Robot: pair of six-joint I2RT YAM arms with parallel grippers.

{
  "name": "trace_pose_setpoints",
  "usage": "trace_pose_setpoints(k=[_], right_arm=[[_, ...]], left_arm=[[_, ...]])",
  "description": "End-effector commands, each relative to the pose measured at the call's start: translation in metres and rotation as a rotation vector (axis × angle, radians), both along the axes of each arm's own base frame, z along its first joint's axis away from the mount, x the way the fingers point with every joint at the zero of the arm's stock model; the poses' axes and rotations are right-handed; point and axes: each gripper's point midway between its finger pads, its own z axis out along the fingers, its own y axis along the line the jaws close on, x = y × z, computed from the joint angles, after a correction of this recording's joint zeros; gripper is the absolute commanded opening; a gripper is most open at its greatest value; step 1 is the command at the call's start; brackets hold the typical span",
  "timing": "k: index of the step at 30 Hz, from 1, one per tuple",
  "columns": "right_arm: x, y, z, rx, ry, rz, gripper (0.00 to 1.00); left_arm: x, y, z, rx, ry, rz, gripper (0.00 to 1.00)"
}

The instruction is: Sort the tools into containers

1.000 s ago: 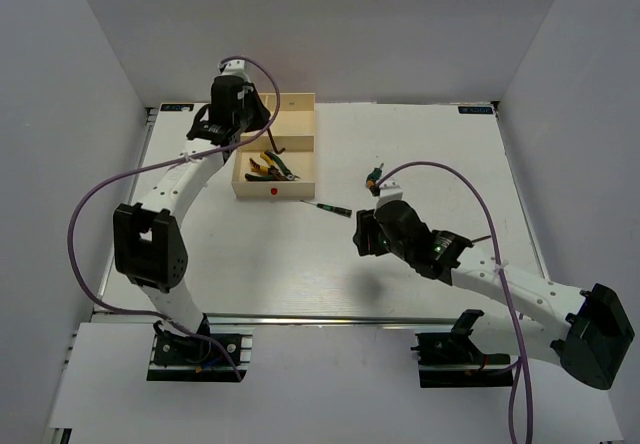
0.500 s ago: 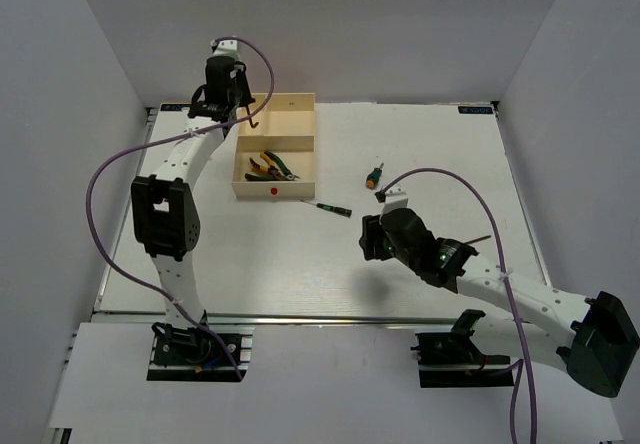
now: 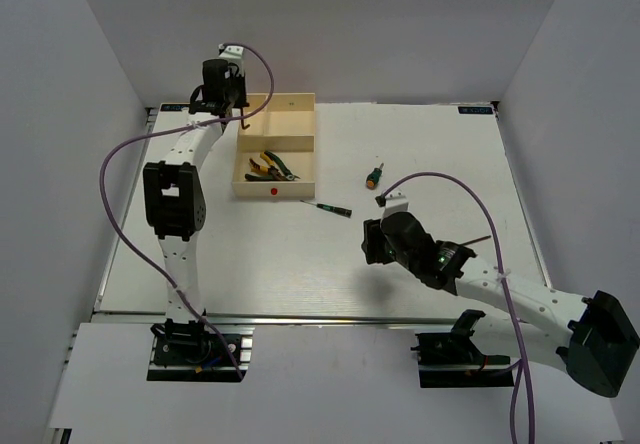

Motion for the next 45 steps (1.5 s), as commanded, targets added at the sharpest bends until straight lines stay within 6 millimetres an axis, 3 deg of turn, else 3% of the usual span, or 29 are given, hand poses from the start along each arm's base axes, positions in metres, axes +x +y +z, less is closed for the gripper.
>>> trace_pose_setpoints(k=[1,3,4,9,24,32,35,39,45], right_arm=[[0.003,0.000,-0.003,-0.001,-0.005,-0.008,0.60],[0.003,0.001,-0.004,-0.006,0.003,-0.004,0.60],[0.003,0.002,-0.006,-0.013,0.009,-0.001,0.60],[0.002,0.005,-0.011,-0.013,0.025,0.006,0.60],[0.002,0.010,-0.021,-0.012,0.046,0.015,0.60],[0.002,0.011,-0.020,-0.007,0.046,0.013,0.60],[0.002,0.011,-0.022,-0.011,0.049,0.013,0.60],[0.003,0.010,-0.022,-0.011,0.047,0.006,0.60],[0.006,0.007,-0.017,0.001,0.035,-0.028,0.60]], left_arm=[[0.012,-0.008,0.037,0.001,-0.099,-0.116,0.00],[0.016,0.001,0.037,-0.005,-0.104,-0.119,0.00],[0.018,-0.007,0.031,-0.020,-0.101,-0.157,0.00],[0.022,0.001,0.022,-0.054,-0.096,-0.201,0.00],[0.016,-0.023,-0.011,-0.170,-0.018,-0.405,0.00],[0.016,-0.022,-0.033,-0.167,0.029,-0.402,0.04],[0.016,-0.020,-0.039,-0.162,0.044,-0.394,0.08],[0.015,-0.020,-0.043,-0.163,0.055,-0.389,0.20],[0.014,-0.019,-0.017,-0.161,0.010,-0.387,0.50]])
